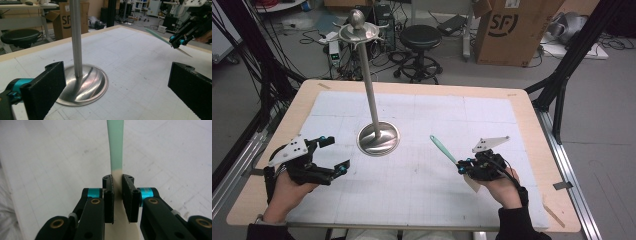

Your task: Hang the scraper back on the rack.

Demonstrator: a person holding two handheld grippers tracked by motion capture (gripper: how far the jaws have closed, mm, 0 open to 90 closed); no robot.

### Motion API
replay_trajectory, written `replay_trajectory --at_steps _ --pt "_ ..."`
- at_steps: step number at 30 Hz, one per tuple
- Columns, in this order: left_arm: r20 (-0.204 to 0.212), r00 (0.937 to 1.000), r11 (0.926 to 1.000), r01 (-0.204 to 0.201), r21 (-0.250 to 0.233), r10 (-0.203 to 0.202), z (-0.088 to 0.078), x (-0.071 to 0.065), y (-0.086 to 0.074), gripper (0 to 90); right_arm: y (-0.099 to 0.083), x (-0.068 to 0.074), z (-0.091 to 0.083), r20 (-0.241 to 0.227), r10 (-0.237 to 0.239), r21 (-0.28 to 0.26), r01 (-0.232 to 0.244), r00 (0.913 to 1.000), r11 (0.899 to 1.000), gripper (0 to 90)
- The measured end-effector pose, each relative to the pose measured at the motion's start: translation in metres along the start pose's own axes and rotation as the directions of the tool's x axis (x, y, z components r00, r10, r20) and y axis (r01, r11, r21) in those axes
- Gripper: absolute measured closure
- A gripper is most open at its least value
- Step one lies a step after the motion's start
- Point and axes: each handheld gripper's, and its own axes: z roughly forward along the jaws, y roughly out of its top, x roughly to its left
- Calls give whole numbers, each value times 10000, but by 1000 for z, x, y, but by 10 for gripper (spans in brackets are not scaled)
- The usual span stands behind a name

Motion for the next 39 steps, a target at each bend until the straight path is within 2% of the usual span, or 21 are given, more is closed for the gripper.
replay_trajectory --at_steps 2,6,8,10,13,14,17,21,22,25,30,31,33,34,39 --pt "21 10000 10000 -8 -51 8 0 0 1 20 1 0 -2 -197 149 -394 -156 9997 9991 804" --pt "12 10000 9999 -41 -122 41 -1 0 4 20 4 5 -2 -412 -44 -835 9 9991 9965 804" --pt "23 10000 9999 -29 -115 29 -1 0 4 20 6 6 -4 -517 -94 -1183 32 9986 9930 804" --pt "13 10000 9999 -17 -113 17 0 -1 3 20 8 8 -7 -859 -89 -1546 -45 9963 9880 804" --pt "26 10000 10000 -49 -50 49 1 -1 3 20 14 11 -13 -1005 -407 -1663 235 9941 9858 804" --pt "23 10000 10000 -63 -16 63 1 -2 2 20 16 12 -14 -965 -370 -1792 192 9946 9836 804" --pt "37 10000 10000 -88 27 87 1 -3 2 20 25 13 -16 -895 -504 -2298 286 9947 9728 804" --pt "27 9999 9999 -104 -47 104 -1 -4 2 20 40 19 -16 -703 -736 -2707 520 9948 9612 805" --pt "20 10000 10000 -70 -60 70 -1 -4 2 20 44 19 -16 -772 -815 -2802 568 9937 9583 806" --pt "-8 10000 10000 -53 -66 53 -2 -3 2 20 54 20 -14 -849 -791 -3030 499 9932 9517 807" --pt "-19 10000 10000 -32 -81 32 -4 -2 1 20 68 19 -13 -905 -724 -3651 345 9933 9303 807" --pt "-37 10000 10000 -38 -75 38 -5 -2 1 20 71 19 -12 -1073 -725 -3691 280 9916 9290 806" --pt "-40 10000 10000 -27 -92 27 -5 -2 1 20 75 18 -11 -838 -785 -3798 410 9934 9241 806" --pt "-34 10000 10000 -11 -89 11 -5 -2 1 20 77 18 -10 -937 -760 -3857 342 9927 9220 806" --pt "-59 10000 10000 -25 -60 25 -6 -2 0 20 89 18 -7 -1024 -798 -4333 278 9915 9008 806"
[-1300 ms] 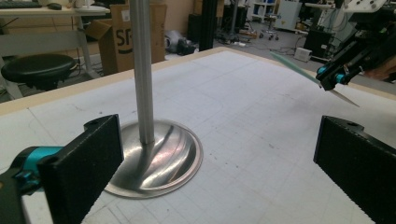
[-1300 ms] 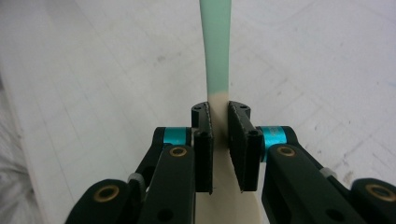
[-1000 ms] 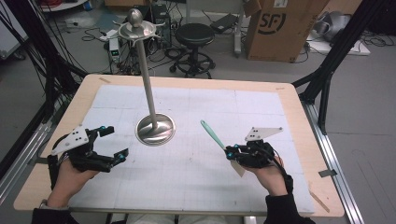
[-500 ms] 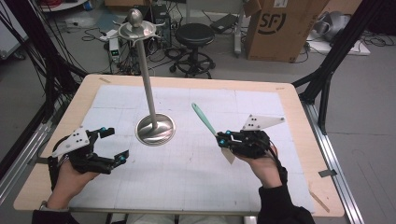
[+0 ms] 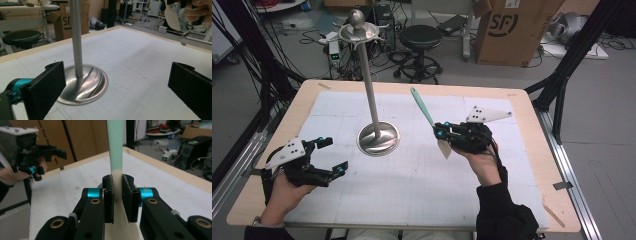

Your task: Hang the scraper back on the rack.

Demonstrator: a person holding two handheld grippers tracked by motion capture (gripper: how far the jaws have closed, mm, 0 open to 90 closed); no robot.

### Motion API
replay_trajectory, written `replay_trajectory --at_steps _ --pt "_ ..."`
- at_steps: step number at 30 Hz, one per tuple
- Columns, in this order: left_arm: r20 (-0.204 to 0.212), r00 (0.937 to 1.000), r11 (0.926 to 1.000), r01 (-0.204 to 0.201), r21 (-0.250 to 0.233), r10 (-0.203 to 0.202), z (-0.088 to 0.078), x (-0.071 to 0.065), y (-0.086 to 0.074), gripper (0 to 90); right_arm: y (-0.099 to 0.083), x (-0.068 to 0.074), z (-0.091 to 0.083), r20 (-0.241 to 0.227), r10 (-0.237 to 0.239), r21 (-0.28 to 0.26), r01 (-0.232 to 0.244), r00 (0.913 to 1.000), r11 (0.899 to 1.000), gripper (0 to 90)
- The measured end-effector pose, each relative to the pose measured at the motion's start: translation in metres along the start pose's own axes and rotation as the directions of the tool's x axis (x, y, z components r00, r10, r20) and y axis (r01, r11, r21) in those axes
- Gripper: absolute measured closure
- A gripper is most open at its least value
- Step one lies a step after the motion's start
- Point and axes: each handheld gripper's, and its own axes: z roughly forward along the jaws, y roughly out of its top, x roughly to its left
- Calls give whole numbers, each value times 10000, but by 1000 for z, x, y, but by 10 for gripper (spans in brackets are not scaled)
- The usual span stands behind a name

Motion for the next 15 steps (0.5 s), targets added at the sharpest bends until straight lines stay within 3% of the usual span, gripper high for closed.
replay_trajectory --at_steps 9,15 --pt "-23 10000 10000 70 -39 -71 -1 0 -1 20 31 4 9 -200 -327 -702 312 9993 9970 806" --pt "-14 10000 10000 75 -7 -75 -2 0 -1 20 50 6 15 -26 -759 -1144 751 9971 9906 805"
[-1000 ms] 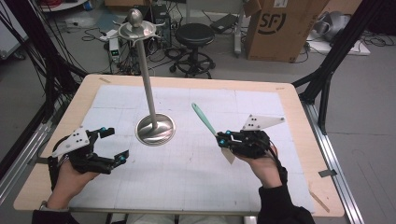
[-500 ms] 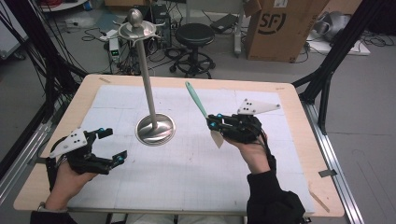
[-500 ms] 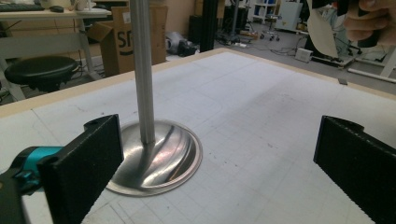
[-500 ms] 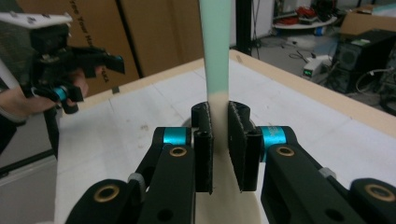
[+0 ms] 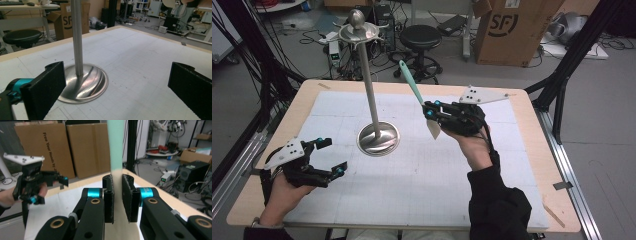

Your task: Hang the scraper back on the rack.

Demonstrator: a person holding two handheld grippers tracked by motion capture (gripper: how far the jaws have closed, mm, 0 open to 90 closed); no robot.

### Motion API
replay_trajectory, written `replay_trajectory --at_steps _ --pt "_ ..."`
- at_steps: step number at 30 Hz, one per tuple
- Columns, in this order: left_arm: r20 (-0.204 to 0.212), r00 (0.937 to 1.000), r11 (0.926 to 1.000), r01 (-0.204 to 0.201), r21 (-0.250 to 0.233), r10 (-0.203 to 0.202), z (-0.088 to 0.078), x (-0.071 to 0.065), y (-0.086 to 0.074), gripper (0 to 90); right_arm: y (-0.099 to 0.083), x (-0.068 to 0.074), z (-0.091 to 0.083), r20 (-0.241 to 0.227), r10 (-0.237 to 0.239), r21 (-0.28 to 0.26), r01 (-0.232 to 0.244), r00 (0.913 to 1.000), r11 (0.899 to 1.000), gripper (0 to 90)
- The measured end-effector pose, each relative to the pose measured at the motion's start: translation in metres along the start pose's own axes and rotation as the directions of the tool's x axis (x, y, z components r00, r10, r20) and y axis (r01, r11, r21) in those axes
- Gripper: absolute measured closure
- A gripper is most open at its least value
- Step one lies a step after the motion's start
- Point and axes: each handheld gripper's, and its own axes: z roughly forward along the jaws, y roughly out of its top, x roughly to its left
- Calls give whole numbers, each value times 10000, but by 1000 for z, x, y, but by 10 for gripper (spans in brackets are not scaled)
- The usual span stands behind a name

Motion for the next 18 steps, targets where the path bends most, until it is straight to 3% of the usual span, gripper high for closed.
replay_trajectory --at_steps 8,18 --pt "-9 10000 10000 29 -43 -29 -2 0 0 20 15 1 16 354 -405 -249 414 9986 9988 805" --pt "-2 9999 9999 155 -61 -155 -5 2 -2 20 26 1 29 367 -509 -783 536 9980 9955 804"
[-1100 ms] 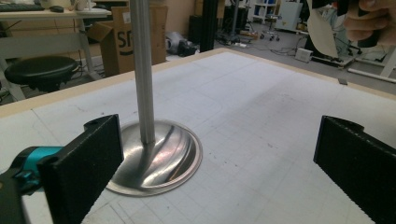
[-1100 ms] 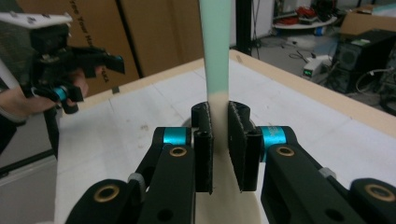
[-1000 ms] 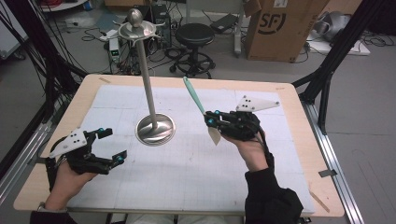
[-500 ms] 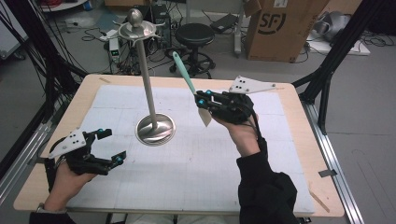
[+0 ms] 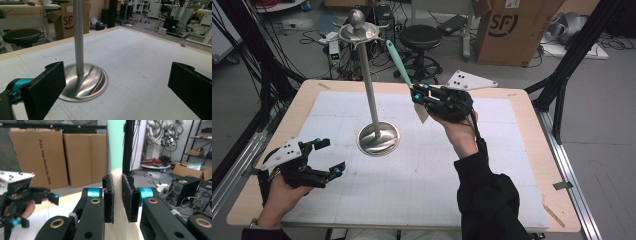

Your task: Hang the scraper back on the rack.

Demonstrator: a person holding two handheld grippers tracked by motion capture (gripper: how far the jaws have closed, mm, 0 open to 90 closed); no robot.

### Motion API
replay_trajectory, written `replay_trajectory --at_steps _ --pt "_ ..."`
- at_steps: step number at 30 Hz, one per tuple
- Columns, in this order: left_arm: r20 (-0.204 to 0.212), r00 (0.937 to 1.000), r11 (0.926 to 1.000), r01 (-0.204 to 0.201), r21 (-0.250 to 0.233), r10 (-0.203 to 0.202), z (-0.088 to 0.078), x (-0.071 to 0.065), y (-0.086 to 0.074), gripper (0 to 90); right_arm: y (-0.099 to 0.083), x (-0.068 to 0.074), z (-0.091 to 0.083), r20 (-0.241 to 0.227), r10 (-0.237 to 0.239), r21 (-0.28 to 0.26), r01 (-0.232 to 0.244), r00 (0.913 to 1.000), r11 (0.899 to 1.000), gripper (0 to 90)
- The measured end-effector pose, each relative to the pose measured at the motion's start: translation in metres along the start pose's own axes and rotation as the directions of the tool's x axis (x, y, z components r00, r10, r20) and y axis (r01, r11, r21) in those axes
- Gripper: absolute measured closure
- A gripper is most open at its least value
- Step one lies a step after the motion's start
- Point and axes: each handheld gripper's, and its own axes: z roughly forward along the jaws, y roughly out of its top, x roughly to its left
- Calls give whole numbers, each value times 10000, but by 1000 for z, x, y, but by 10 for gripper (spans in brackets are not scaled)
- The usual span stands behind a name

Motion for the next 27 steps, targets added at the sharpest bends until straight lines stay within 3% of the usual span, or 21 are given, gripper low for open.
replay_trajectory --at_steps 12,27 --pt "-196 9998 9999 19 -156 -22 -8 3 2 20 1 -3 13 -4 315 -1 -315 9995 9995 804" --pt "-163 9999 10000 11 -77 -12 -8 3 1 20 -4 -2 31 107 140 350 -143 9998 9993 799"
